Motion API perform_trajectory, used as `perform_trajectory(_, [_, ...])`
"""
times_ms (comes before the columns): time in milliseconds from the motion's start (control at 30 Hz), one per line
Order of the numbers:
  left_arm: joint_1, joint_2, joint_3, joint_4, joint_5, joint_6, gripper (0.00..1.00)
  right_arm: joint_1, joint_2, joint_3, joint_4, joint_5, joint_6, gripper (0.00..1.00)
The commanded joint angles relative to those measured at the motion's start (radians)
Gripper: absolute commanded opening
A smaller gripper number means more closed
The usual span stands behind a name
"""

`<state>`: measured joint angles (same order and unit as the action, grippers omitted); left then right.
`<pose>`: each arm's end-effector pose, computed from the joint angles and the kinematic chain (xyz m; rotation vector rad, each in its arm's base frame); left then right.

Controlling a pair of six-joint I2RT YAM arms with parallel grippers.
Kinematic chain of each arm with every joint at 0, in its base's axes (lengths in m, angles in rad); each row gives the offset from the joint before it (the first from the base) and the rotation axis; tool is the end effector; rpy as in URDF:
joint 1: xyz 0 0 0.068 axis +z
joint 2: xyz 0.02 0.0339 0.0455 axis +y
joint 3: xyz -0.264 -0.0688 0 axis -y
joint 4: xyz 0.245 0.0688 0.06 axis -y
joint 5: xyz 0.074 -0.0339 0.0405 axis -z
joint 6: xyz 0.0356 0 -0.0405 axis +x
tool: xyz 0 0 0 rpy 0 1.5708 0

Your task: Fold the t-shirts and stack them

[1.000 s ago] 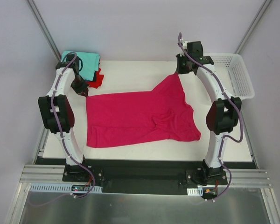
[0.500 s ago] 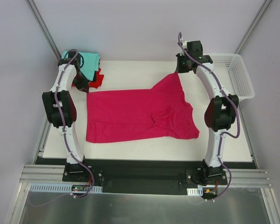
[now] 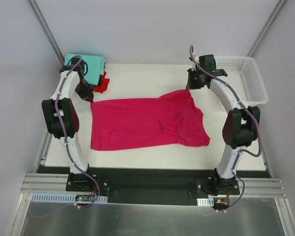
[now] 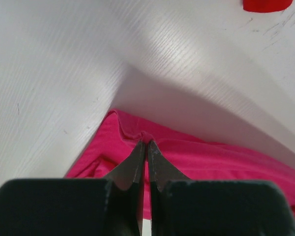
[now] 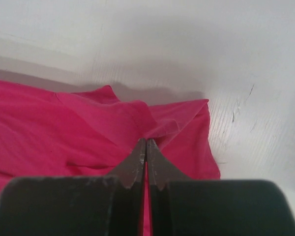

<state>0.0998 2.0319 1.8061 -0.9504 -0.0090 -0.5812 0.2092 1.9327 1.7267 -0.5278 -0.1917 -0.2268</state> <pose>0.4296 0.0433 0.2524 -0.9220 2.5949 -0.1192 0.4353 0.0994 0.2961 -0.5922 2.2197 0.2117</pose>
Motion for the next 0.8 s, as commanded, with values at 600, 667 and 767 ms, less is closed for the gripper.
perform_trajectory(600, [0.006, -0.260, -0.237, 0.021, 0.004, 0.030, 0.00, 0.004, -0.376, -0.265, 0.008, 0.023, 0.034, 0.01])
perform_trajectory(667, [0.006, -0.272, -0.244, 0.021, 0.003, 0.032, 0.00, 0.004, -0.403, -0.280, -0.003, 0.032, 0.030, 0.01])
perform_trajectory(767, [0.006, -0.291, -0.260, 0.022, 0.006, 0.030, 0.00, 0.004, -0.428, -0.305, -0.015, 0.041, 0.034, 0.01])
